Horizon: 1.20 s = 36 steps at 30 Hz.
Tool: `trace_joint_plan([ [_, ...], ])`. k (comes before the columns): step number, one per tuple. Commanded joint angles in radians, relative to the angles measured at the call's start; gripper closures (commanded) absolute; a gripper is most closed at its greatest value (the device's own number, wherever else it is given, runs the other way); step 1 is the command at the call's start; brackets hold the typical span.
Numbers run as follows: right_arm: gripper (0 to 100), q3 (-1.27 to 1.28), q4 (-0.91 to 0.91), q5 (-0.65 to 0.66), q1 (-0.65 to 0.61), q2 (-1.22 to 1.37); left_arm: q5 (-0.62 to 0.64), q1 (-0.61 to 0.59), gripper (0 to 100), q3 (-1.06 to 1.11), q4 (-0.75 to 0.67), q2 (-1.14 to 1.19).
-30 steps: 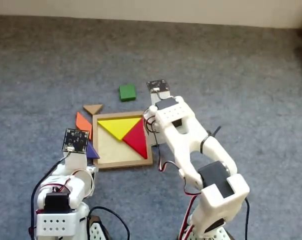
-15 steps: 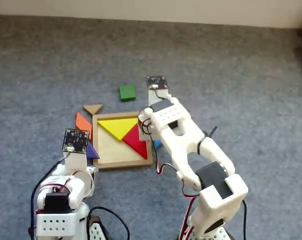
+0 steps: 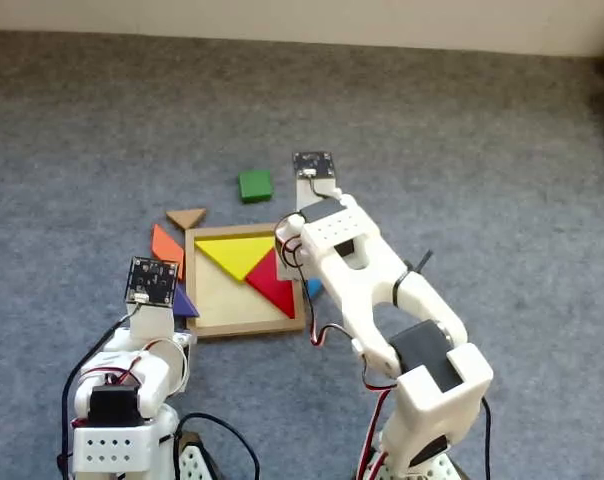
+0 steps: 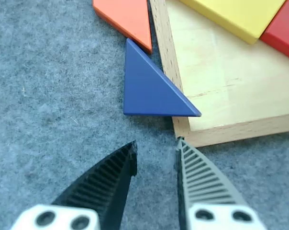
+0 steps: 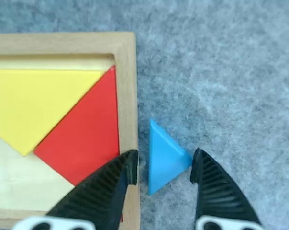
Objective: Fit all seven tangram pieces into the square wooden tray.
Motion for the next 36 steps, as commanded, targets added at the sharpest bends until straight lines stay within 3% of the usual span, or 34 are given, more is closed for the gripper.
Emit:
trace_joint_plan([
  [1, 84.0, -0.021, 0.033, -0.009, 0.024, 0.018, -0.005, 0.012, 86, 0.021, 0.005, -0.054],
  [7, 85.1, -0.021, 0.048, -0.005, 0.077, 0.021, -0.005, 0.012, 86, 0.021, 0.005, -0.054],
  [25, 88.4, -0.021, 0.051, 0.058, 0.076, 0.024, -0.005, 0.012, 86, 0.021, 0.005, -0.054],
  [29, 99.2, -0.036, 0.051, 0.216, 0.094, -0.002, -0.005, 0.012, 86, 0.021, 0.005, -0.054],
  [36, 99.4, -0.058, 0.051, 0.384, 0.108, -0.177, -0.005, 0.012, 86, 0.021, 0.005, -0.054],
])
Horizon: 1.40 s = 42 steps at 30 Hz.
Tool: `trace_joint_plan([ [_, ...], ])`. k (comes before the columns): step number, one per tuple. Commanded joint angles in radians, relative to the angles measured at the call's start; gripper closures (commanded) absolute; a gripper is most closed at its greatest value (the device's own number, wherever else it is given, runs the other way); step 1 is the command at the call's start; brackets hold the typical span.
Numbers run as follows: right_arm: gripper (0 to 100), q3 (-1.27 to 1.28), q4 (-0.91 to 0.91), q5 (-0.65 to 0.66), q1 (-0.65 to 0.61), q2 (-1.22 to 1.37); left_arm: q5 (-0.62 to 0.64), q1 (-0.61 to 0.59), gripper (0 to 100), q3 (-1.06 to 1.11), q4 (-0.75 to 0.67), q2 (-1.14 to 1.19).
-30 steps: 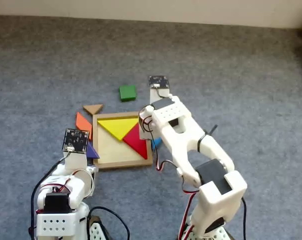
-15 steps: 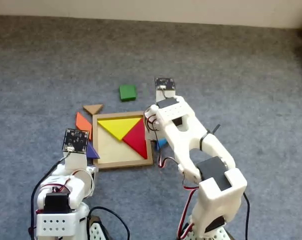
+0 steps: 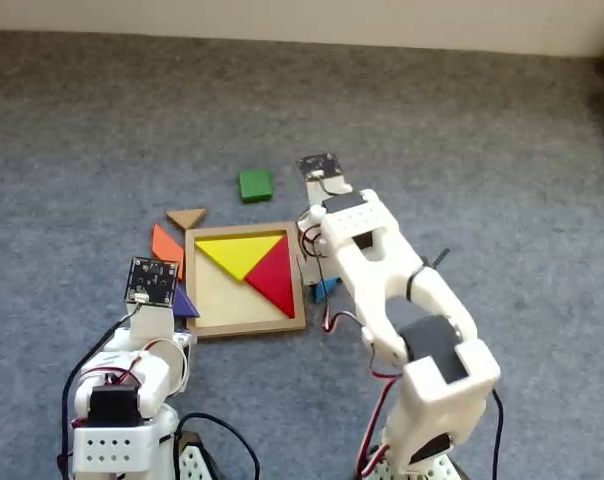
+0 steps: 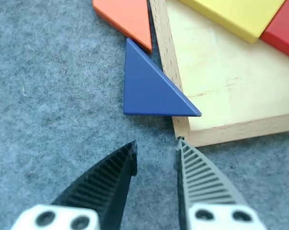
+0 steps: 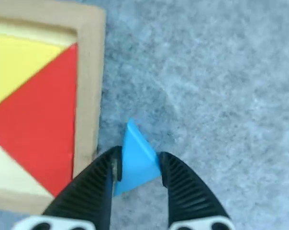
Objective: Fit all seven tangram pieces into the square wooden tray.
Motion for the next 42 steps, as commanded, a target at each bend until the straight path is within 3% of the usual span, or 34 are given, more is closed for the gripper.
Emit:
trace_joint_plan([
  [1, 99.4, -0.053, 0.002, 0.084, 0.015, -0.14, -0.005, 0.012, 86, 0.021, 0.005, -0.054],
  [6, 99.4, -0.051, 0.001, 0.176, 0.008, -0.182, -0.005, 0.012, 86, 0.021, 0.005, -0.054],
  [20, 99.4, -0.051, 0.004, 0.479, -0.254, -0.188, -0.005, 0.01, 86, 0.021, 0.005, -0.054],
  [27, 98.9, -0.051, 0.004, 0.644, -0.297, -0.18, -0.005, 0.01, 86, 0.021, 0.005, -0.054],
  [31, 98.4, -0.051, 0.004, 0.66, -0.298, -0.18, -0.005, 0.01, 86, 0.021, 0.005, -0.054],
  [37, 86.0, -0.012, -0.004, 0.66, -0.317, -0.18, -0.005, 0.01, 86, 0.021, 0.005, -0.054],
  [42, 85.1, 0.019, -0.005, 0.661, -0.354, -0.185, -0.005, 0.01, 86, 0.021, 0.005, -0.054],
])
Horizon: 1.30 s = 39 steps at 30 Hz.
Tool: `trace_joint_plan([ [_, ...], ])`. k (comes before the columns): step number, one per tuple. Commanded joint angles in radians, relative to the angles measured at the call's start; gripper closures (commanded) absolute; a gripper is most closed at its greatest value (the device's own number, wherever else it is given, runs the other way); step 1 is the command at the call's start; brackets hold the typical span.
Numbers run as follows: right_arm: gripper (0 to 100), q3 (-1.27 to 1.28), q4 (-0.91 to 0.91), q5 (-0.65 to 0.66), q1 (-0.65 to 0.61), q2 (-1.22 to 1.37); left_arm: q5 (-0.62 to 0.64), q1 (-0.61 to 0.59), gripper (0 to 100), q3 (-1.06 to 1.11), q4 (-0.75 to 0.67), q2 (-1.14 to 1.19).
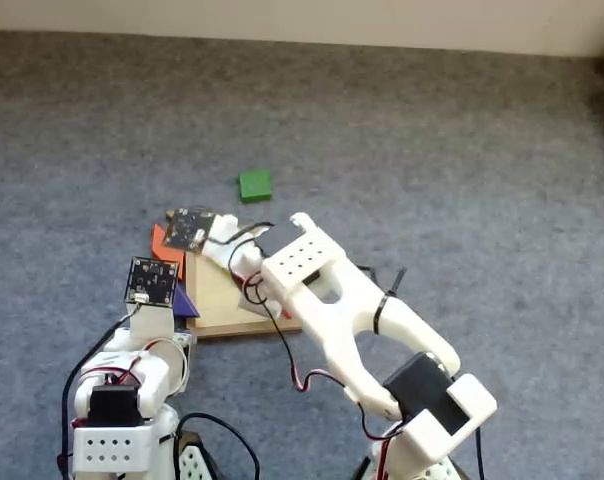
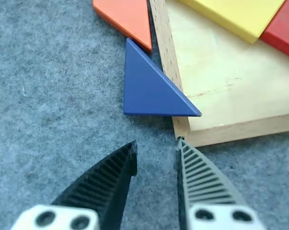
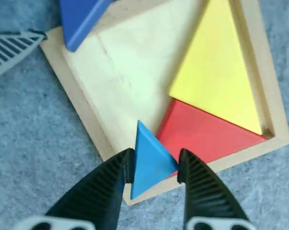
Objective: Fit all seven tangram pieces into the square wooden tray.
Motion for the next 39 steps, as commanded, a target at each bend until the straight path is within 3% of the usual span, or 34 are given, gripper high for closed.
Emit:
trace_joint_plan([
  [1, 85.1, -0.007, -0.005, 0.014, -0.024, -0.065, -0.005, 0.01, 86, 0.021, 0.005, -0.054],
  [15, 87.2, -0.01, -0.001, -0.003, -0.024, -0.067, -0.005, 0.01, 86, 0.021, 0.005, -0.054],
  [19, 97.4, -0.01, 0.001, -0.11, -0.024, -0.067, -0.005, 0.01, 86, 0.021, 0.005, -0.054],
  [28, 95.1, 0.01, -0.073, -0.42, -0.058, -0.058, -0.005, 0.01, 86, 0.021, 0.005, -0.054],
  [39, 95.2, 0.134, -0.219, -0.434, -0.061, -0.005, -0.005, 0.01, 86, 0.021, 0.005, -0.054],
])
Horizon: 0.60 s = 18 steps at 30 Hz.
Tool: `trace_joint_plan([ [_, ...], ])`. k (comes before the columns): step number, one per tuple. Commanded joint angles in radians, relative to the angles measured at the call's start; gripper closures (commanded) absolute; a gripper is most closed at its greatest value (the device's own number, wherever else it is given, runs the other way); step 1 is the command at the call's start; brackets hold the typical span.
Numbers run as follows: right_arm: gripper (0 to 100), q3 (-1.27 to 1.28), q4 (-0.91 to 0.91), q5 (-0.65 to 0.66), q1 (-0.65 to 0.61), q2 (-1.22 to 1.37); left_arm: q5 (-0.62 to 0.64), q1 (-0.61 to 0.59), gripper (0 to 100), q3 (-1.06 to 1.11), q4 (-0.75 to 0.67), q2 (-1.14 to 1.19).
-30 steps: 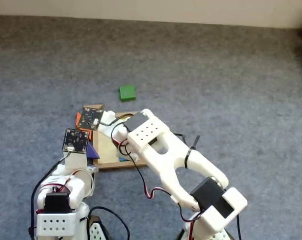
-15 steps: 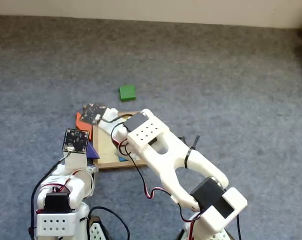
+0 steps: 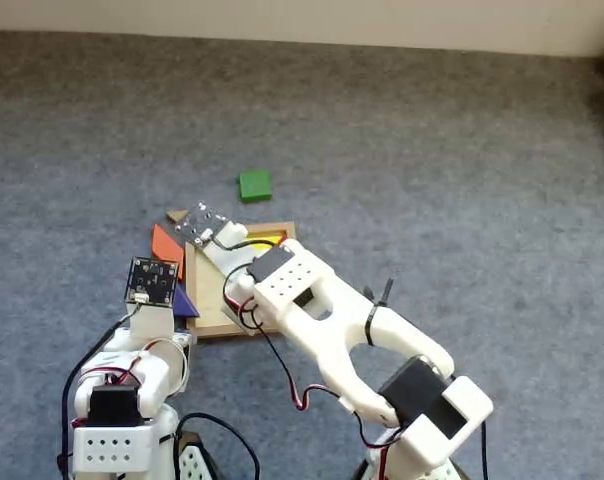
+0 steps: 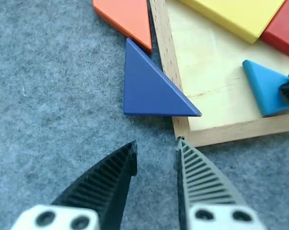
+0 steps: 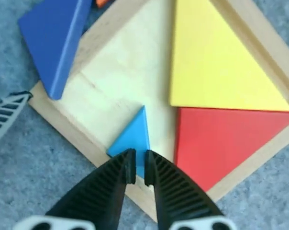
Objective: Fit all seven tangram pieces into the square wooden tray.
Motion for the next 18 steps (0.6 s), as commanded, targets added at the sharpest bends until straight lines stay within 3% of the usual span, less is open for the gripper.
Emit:
trace_joint_plan([
  [1, 95.2, -0.013, -0.024, -0.008, -0.01, 0.013, -0.005, 0.01, 86, 0.021, 0.005, -0.054],
  [18, 95.3, -0.067, -0.131, -0.003, -0.05, 0.093, -0.005, 0.013, 86, 0.019, 0.005, -0.047],
])
